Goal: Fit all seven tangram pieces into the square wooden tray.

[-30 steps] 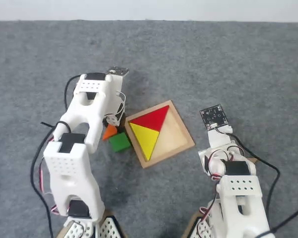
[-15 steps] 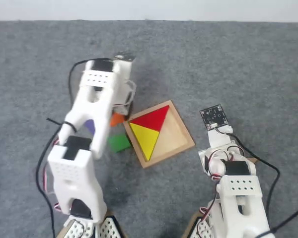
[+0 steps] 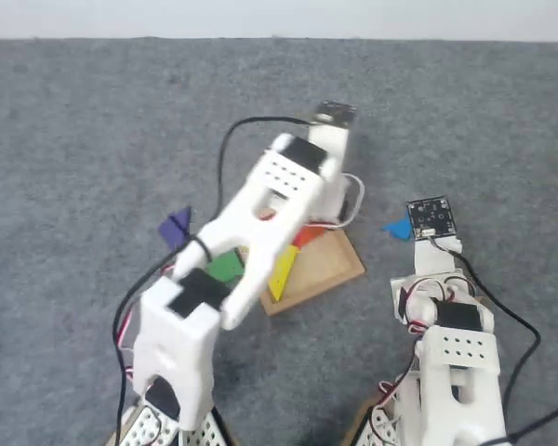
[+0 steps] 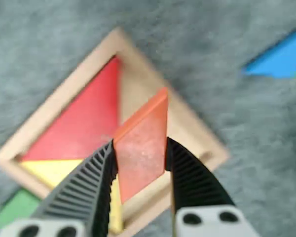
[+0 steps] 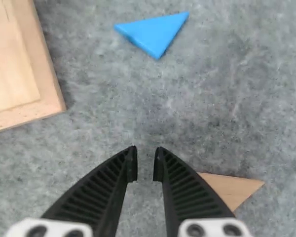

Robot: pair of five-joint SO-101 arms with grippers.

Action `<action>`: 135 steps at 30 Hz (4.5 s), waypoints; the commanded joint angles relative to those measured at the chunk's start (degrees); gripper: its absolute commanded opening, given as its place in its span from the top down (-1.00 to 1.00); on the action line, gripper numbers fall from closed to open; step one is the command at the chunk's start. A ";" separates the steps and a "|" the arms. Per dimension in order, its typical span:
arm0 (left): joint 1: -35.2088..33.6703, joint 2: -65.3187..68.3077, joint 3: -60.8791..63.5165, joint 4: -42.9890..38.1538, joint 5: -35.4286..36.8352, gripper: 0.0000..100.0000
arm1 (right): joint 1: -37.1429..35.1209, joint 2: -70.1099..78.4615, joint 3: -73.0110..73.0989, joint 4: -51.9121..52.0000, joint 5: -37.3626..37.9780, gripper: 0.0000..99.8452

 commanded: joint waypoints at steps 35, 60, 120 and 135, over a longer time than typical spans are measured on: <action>-5.27 18.29 -35.47 15.21 2.81 0.58 | 0.31 -1.27 -2.73 -1.19 -0.44 0.82; -0.53 -13.01 -6.81 16.70 -17.14 0.70 | 0.31 -1.27 -2.73 -1.19 -0.44 0.82; -36.13 -50.46 54.90 -8.62 -27.87 0.70 | 19.03 19.21 -8.53 3.30 44.40 0.41; -35.78 -50.46 57.71 -11.87 -27.69 0.70 | 18.95 37.58 -24.26 1.63 40.35 0.75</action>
